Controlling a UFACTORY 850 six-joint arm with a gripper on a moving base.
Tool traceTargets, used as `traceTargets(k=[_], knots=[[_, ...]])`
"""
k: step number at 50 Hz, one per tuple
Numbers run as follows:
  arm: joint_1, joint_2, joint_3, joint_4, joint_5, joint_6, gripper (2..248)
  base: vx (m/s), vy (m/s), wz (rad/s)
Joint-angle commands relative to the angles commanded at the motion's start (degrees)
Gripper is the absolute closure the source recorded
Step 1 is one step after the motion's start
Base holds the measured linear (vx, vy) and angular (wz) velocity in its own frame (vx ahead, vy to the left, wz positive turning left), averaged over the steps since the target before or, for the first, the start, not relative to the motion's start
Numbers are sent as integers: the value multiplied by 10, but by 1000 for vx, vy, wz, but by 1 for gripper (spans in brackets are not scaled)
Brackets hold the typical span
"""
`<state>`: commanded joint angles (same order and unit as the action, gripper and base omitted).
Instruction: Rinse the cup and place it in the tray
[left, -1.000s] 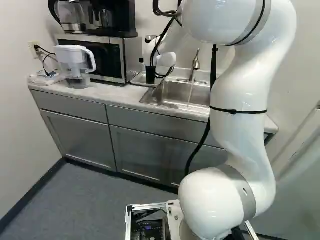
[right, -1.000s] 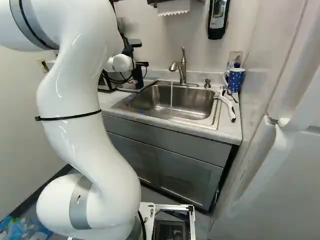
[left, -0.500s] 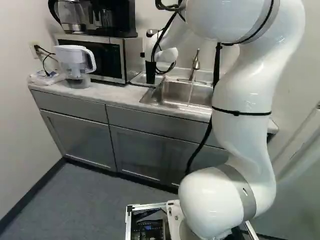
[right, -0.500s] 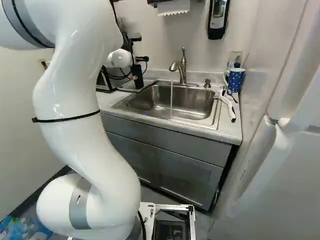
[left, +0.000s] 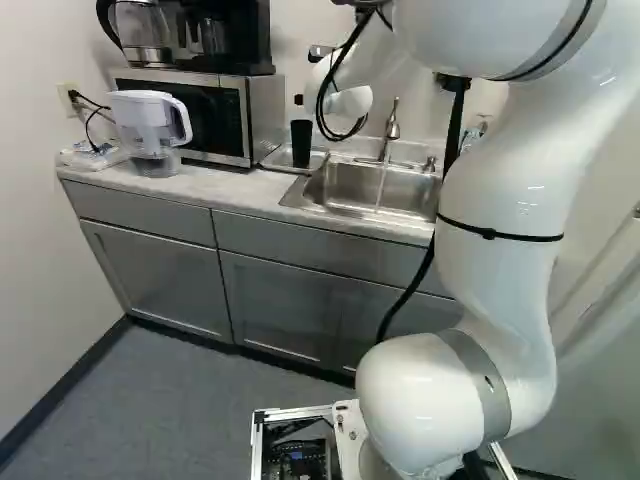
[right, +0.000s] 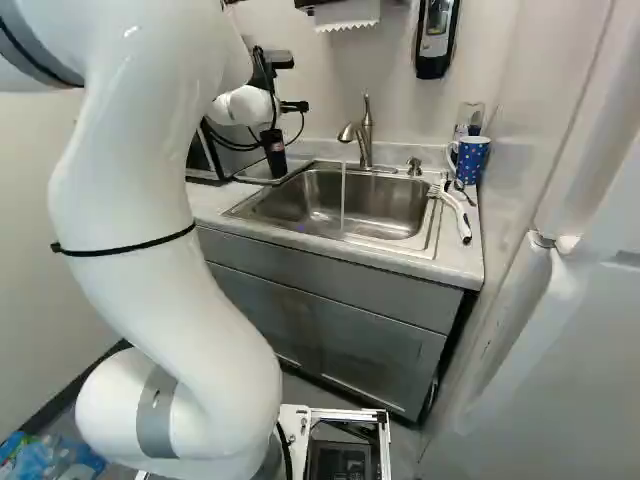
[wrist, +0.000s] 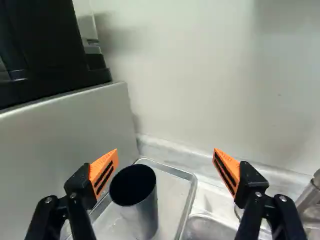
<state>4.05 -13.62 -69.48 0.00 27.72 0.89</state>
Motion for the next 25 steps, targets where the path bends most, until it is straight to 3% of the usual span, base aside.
traceTargets(k=[25], knots=[[-35,49,54,0,0,0,3,0,0,0]])
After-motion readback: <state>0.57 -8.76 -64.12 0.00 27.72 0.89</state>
